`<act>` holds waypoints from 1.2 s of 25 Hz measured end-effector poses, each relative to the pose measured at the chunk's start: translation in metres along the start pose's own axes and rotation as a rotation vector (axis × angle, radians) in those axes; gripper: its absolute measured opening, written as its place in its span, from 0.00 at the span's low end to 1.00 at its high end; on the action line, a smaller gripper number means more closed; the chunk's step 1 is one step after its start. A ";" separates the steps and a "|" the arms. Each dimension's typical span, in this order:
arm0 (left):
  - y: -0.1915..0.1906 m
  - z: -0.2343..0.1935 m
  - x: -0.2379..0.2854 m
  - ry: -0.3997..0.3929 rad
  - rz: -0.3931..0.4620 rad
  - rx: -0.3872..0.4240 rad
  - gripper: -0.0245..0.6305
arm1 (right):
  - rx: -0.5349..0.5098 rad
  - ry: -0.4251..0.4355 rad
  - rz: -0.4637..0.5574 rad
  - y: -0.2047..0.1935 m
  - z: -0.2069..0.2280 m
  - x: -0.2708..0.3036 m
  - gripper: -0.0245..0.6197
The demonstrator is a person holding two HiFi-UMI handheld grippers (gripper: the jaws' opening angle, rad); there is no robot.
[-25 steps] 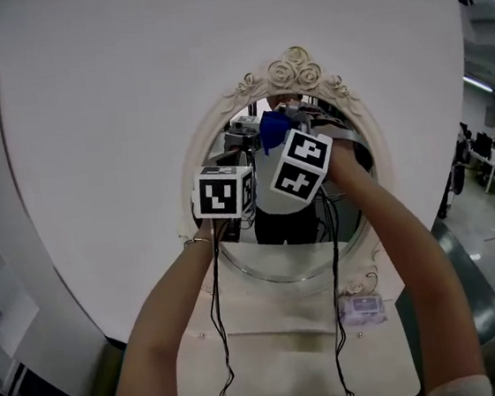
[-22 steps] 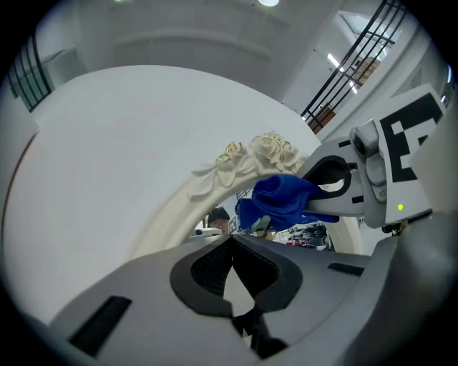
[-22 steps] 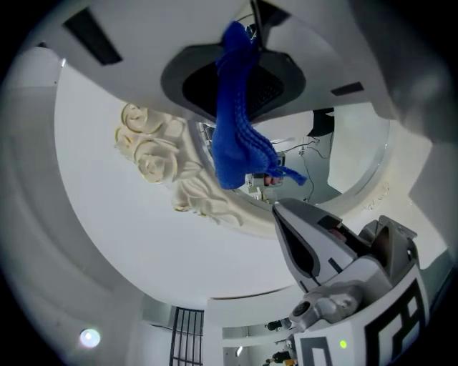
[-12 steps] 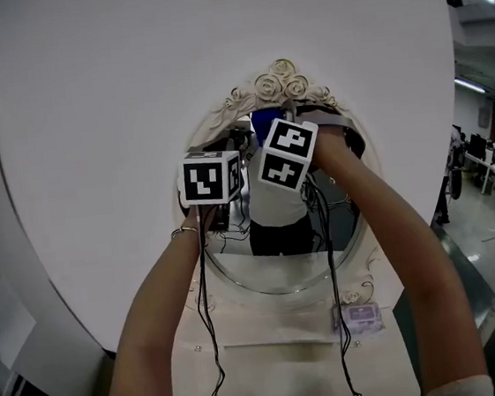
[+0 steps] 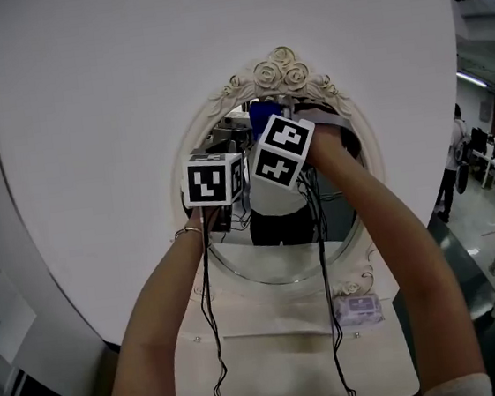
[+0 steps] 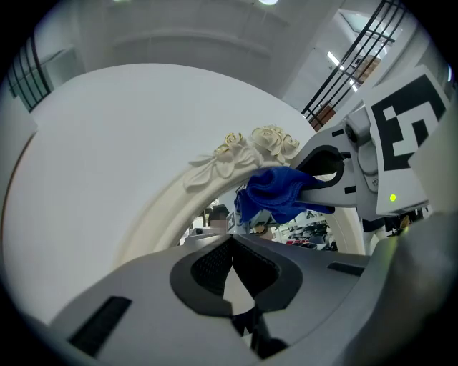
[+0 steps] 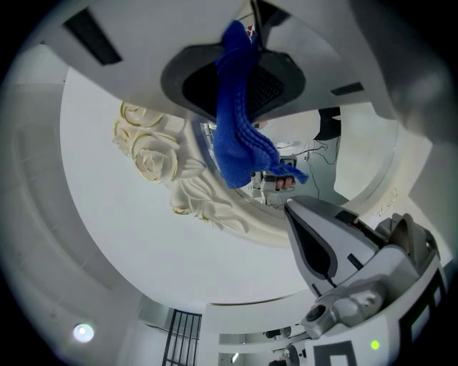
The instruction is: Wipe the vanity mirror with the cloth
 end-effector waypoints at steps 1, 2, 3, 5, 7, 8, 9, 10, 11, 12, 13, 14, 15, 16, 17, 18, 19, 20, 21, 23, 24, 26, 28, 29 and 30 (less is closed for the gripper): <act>-0.004 0.001 0.000 -0.001 -0.004 -0.003 0.05 | 0.002 0.006 0.000 -0.001 -0.004 0.000 0.14; -0.009 0.003 0.001 -0.002 -0.010 -0.006 0.05 | 0.001 0.011 0.000 -0.003 -0.009 0.000 0.14; -0.015 0.005 0.001 -0.002 -0.019 -0.008 0.05 | 0.000 0.016 0.000 -0.004 -0.015 0.000 0.14; -0.030 0.009 0.002 -0.007 -0.043 -0.013 0.05 | -0.004 0.029 -0.002 -0.009 -0.028 0.001 0.14; -0.043 0.012 -0.001 -0.003 -0.070 -0.012 0.05 | -0.006 0.046 -0.007 -0.014 -0.042 0.000 0.14; -0.051 0.013 -0.002 -0.003 -0.082 -0.015 0.05 | -0.007 0.054 -0.009 -0.016 -0.050 0.000 0.14; -0.058 0.015 -0.003 -0.007 -0.092 -0.024 0.05 | -0.010 0.059 -0.011 -0.018 -0.056 0.000 0.14; -0.066 0.017 -0.003 -0.014 -0.099 -0.034 0.05 | -0.013 0.063 -0.013 -0.020 -0.063 0.000 0.14; -0.073 0.019 -0.003 -0.018 -0.104 -0.042 0.05 | -0.017 0.066 -0.015 -0.022 -0.068 0.001 0.14; -0.080 0.021 -0.003 -0.020 -0.112 -0.048 0.05 | -0.019 0.069 -0.018 -0.025 -0.074 0.001 0.14; -0.089 0.023 -0.003 -0.022 -0.124 -0.055 0.05 | -0.019 0.074 -0.024 -0.027 -0.080 0.002 0.14; -0.098 0.026 -0.003 -0.025 -0.138 -0.064 0.05 | -0.017 0.080 -0.031 -0.030 -0.086 0.001 0.14; -0.108 0.028 -0.004 -0.029 -0.152 -0.075 0.05 | -0.012 0.087 -0.038 -0.033 -0.092 0.001 0.14; -0.116 0.031 -0.005 -0.031 -0.161 -0.086 0.05 | -0.005 0.095 -0.043 -0.035 -0.098 0.000 0.14; -0.123 0.032 -0.007 -0.031 -0.168 -0.097 0.05 | 0.002 0.104 -0.046 -0.037 -0.103 0.000 0.14; -0.130 0.034 -0.008 -0.033 -0.174 -0.107 0.05 | 0.009 0.113 -0.048 -0.039 -0.107 0.000 0.14; -0.137 0.036 -0.009 -0.035 -0.182 -0.114 0.05 | 0.014 0.120 -0.049 -0.040 -0.112 -0.001 0.14; -0.145 0.038 -0.011 -0.037 -0.190 -0.119 0.05 | 0.017 0.127 -0.050 -0.042 -0.117 -0.001 0.14; -0.152 0.040 -0.012 -0.039 -0.200 -0.121 0.05 | 0.018 0.132 -0.051 -0.043 -0.122 -0.001 0.14; -0.166 0.045 -0.014 -0.044 -0.216 -0.122 0.05 | 0.019 0.142 -0.056 -0.047 -0.132 -0.001 0.14; -0.172 0.048 -0.015 -0.047 -0.223 -0.122 0.05 | 0.020 0.148 -0.059 -0.049 -0.138 0.000 0.14; -0.185 0.054 -0.017 -0.054 -0.233 -0.123 0.05 | 0.023 0.157 -0.064 -0.052 -0.148 0.000 0.14; -0.197 0.059 -0.020 -0.059 -0.240 -0.133 0.05 | 0.026 0.167 -0.066 -0.054 -0.159 -0.001 0.14; -0.203 0.061 -0.022 -0.061 -0.246 -0.141 0.05 | 0.029 0.177 -0.068 -0.056 -0.166 -0.001 0.14; -0.210 0.064 -0.023 -0.064 -0.254 -0.150 0.05 | 0.032 0.192 -0.072 -0.058 -0.173 -0.002 0.14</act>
Point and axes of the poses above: the fingertips, and each gripper's own axes: x forward along the fingers, z to its right, y out of its top, the point moved 3 cm from there along -x, backward along the fingers, and after that the axes turned 12 degrees about x, right-handed, at the moved point
